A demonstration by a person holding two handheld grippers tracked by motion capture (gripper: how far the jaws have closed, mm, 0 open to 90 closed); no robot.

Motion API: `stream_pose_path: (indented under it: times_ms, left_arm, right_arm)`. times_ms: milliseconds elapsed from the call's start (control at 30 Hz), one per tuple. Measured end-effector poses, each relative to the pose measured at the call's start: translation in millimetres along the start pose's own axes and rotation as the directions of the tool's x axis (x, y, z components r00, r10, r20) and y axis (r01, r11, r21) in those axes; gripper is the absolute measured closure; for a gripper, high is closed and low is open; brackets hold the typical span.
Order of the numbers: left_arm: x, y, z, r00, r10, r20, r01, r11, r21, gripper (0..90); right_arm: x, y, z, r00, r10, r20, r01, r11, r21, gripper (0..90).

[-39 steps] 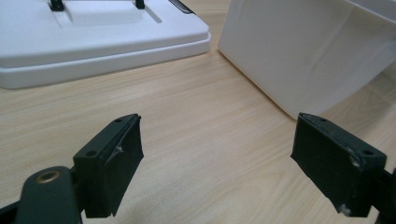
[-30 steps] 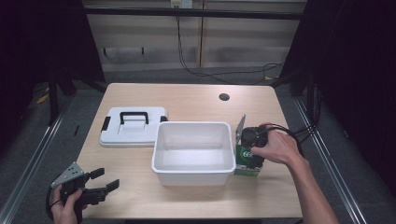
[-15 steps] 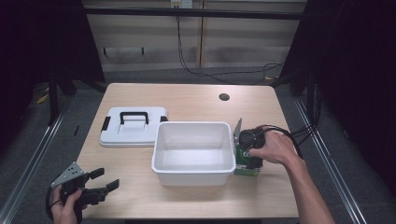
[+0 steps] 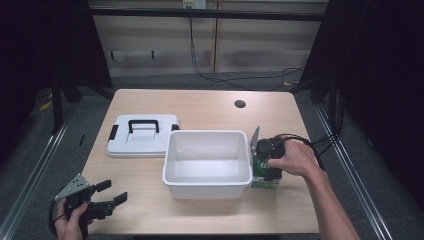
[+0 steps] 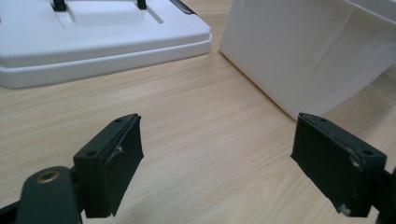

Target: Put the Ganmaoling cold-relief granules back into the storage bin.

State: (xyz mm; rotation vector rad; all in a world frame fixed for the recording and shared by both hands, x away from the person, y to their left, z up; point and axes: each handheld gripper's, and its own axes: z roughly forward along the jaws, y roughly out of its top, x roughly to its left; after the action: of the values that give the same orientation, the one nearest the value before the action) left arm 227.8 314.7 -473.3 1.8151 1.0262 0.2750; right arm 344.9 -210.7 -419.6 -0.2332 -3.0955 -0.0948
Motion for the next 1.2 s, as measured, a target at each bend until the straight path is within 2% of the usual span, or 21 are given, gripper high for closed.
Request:
stream_pose_path:
  times_ms: [100,167,267,400,433,800,900,967,1000,1100,1200]
  left_arm:
    - [-0.2,0.0,-0.1,1.0,0.0,0.003,0.0,1.0,0.001,15.9]
    - [-0.2,0.0,-0.1,1.0,0.001,0.003,-0.001,1.0,0.001,15.9]
    - [-0.2,0.0,0.0,1.0,0.0,0.003,0.0,1.0,0.001,15.9]
    - [-0.1,0.1,0.1,1.0,0.001,0.002,-0.001,1.0,0.001,15.9]
    - [-0.3,0.1,0.1,1.0,0.001,0.002,-0.001,1.0,0.0,15.8]
    - [-0.3,0.1,0.0,1.0,0.0,0.003,0.0,1.0,-0.001,15.9]
    - [-0.3,0.1,-0.1,1.0,0.0,0.003,0.0,1.0,-0.001,15.9]
    - [-0.3,0.1,0.1,1.0,0.001,0.002,-0.001,1.0,0.0,15.8]
    - [-0.4,0.1,0.2,1.0,0.001,0.003,-0.001,1.0,0.001,15.8]
    - [-0.3,0.1,0.1,1.0,0.001,0.002,-0.001,1.0,0.0,15.8]
    - [-0.2,0.1,0.2,1.0,0.0,0.001,0.0,1.0,0.001,15.8]
  right_arm:
    - [0.4,0.5,-0.9,1.0,-0.004,-0.001,0.004,1.0,0.011,15.8]
    - [0.8,-0.6,-2.6,0.9996,0.026,0.008,-0.026,1.0,0.014,15.8]
    - [0.4,-2.1,-4.2,0.9993,0.036,0.005,-0.036,0.999,0.004,15.8]
    - [0.6,-3.4,-8.0,0.9996,0.028,-0.004,-0.028,1.0,0.006,15.9]
    - [1.5,-3.7,-9.1,0.9992,0.04,0.0,-0.04,0.999,0.007,15.8]
    - [3.9,-5.9,-22.7,0.9998,0.02,0.007,-0.02,1.0,0.013,15.9]
    - [5.6,-7.4,-25.6,0.9996,0.029,-0.002,-0.029,0.999,0.014,15.9]
    - [4.7,-9.0,-26.5,0.9999,0.016,0.003,-0.016,1.0,0.008,15.9]
    - [5.6,-9.7,-27.2,0.9995,0.032,-0.002,-0.032,0.999,0.012,15.9]
    - [4.8,-11.8,-29.4,0.9999,0.015,0.002,-0.015,1.0,-0.003,15.9]
    - [6.9,-13.0,-34.3,0.9995,0.031,0.004,-0.031,0.999,0.008,15.9]
